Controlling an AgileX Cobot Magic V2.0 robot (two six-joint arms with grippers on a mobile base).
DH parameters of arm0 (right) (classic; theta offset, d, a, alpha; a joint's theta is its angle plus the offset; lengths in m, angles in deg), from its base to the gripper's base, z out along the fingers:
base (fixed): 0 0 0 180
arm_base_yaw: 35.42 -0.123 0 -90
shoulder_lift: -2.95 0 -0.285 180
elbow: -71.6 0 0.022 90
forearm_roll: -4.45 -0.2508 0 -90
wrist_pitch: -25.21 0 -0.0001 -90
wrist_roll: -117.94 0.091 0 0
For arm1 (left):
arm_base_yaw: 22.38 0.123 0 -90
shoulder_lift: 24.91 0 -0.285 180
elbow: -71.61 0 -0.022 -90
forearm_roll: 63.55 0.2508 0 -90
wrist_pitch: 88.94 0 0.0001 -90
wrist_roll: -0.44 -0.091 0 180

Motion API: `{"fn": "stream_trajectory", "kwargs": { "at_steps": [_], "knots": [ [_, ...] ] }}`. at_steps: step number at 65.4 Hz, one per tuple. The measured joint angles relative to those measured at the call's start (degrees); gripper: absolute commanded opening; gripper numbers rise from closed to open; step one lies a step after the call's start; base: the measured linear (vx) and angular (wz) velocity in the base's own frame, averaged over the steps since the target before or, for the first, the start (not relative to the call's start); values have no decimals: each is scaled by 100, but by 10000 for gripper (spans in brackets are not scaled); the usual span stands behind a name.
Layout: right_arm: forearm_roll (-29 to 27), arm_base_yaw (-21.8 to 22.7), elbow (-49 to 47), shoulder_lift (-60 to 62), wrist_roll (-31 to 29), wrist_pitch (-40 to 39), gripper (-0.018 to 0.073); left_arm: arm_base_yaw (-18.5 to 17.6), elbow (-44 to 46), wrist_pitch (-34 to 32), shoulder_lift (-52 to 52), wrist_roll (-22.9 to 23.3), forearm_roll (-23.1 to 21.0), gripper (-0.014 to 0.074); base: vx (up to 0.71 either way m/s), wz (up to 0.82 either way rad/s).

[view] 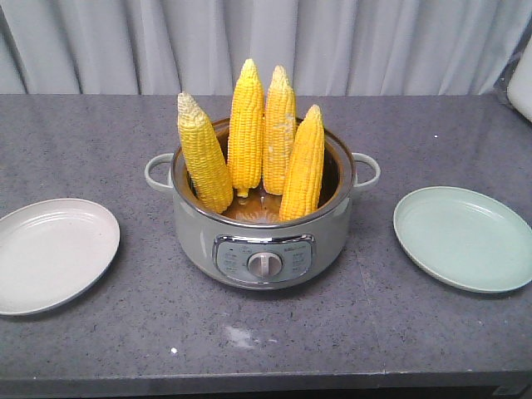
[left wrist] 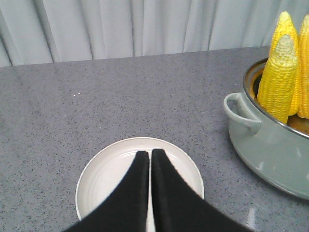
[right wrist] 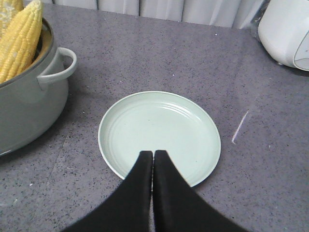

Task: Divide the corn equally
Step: 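Drive closer and position both grippers above the two plates, then reach the right gripper into the pot and grasp the nearest corn cob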

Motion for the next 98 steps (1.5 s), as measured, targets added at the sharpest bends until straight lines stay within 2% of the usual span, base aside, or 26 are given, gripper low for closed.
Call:
{"fn": "stream_trajectory", "kwargs": {
  "at_steps": [6, 10, 17, 18, 25, 31, 35, 45, 54, 64, 70, 75, 80, 89, 98],
  "knots": [
    [0, 0, 0, -73, -4, 4, 32, 0, 2, 19, 59, 0, 1, 27, 0, 0],
    [0, 0, 0, -101, -23, 11, 95, 0, 2, 36, 67, 0, 6, 78, 0, 0],
    [0, 0, 0, -123, -60, 29, 280, 0, 2, 36, 67, -6, 6, 242, 0, 0],
    [0, 0, 0, -123, -60, 29, 320, 0, 2, 36, 67, -6, 6, 290, 0, 0],
    [0, 0, 0, -133, -60, 52, 540, 0, 2, 12, 67, -6, 6, 461, 0, 0],
    [-78, 0, 0, -133, -60, 77, 669, 0, 2, -60, 67, -6, -1, 539, 0, 0],
    [-137, 0, 0, -133, -55, 91, 714, 0, 2, -52, 67, -6, -26, 568, 0, 0],
    [-492, 0, -158, -284, -304, 295, 697, 0, 87, 213, 140, -225, -55, 576, 0, 0],
    [-1421, 0, -694, -822, -1074, 680, 645, -58, 594, 940, 549, -732, -85, 576, 0, 0],
    [-2515, -7, -1274, -1689, -2085, 1014, 599, -555, 851, 1265, 871, -1129, -114, 575, 0, 0],
    [-2735, -212, -1648, -2268, -2425, 1142, 591, -871, 861, 1280, 936, -1322, -119, 575, 0, 0],
    [-2531, -705, -2045, -2784, -2433, 1148, 591, -1020, 862, 1280, 966, -1393, -141, 575, 0, 0],
    [-2103, -1246, -2425, -3216, -2138, 1127, 589, -1056, 862, 1275, 978, -1398, -141, 575, 0, 0],
    [-829, -2073, -3250, -4127, -1028, 1172, 589, -1056, 862, 1275, 978, -1412, -141, 575, 0, 0],
    [-34, -2707, -4079, -4948, -33, 1439, 589, -1056, 862, 1275, 978, -1416, -141, 575, 0, 0]
  ]
}}
